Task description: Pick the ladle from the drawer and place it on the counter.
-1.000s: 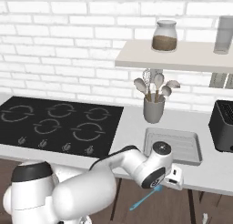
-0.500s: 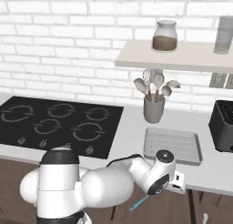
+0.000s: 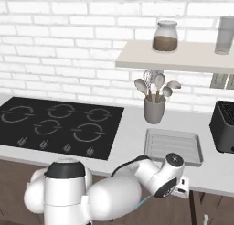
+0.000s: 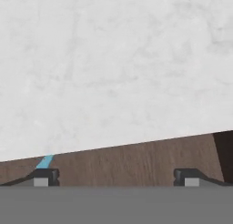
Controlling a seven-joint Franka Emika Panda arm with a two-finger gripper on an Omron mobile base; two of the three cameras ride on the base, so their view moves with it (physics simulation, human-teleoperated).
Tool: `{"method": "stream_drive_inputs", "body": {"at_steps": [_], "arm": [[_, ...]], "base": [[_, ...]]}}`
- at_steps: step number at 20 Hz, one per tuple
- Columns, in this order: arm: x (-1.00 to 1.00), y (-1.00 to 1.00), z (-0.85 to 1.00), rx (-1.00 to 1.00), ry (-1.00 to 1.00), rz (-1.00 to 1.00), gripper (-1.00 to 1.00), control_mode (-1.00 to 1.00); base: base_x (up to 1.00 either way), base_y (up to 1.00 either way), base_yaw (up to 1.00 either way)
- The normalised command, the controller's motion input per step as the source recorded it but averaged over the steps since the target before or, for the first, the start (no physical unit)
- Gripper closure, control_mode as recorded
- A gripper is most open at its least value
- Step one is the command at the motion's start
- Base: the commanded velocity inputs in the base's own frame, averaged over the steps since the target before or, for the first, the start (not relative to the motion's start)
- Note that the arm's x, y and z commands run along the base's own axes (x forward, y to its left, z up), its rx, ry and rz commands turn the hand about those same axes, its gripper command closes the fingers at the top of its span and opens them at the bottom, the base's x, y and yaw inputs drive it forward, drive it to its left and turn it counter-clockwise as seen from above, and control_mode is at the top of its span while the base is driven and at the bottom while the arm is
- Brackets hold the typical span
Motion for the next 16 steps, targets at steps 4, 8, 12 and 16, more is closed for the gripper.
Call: {"method": "stream_drive_inputs", "body": {"at_steps": [4,8,12,16], "arm": [[-0.46,0.0,-0.23,0.0,0.01,0.0,-1.0,-1.0],[-0.58,-0.02,-0.44,0.0,0.0,0.0,-1.0,-1.0],[-0.25,-0.21,-0.5,0.0,0.0,0.0,-1.0,-1.0],[0.0,-0.21,-0.47,0.0,0.0,0.0,-1.0,-1.0]], "base": [[0.0,0.0,0.0],[0.0,0.0,0.0],[0.0,0.0,0.0],[0.0,0.0,0.0]]}}
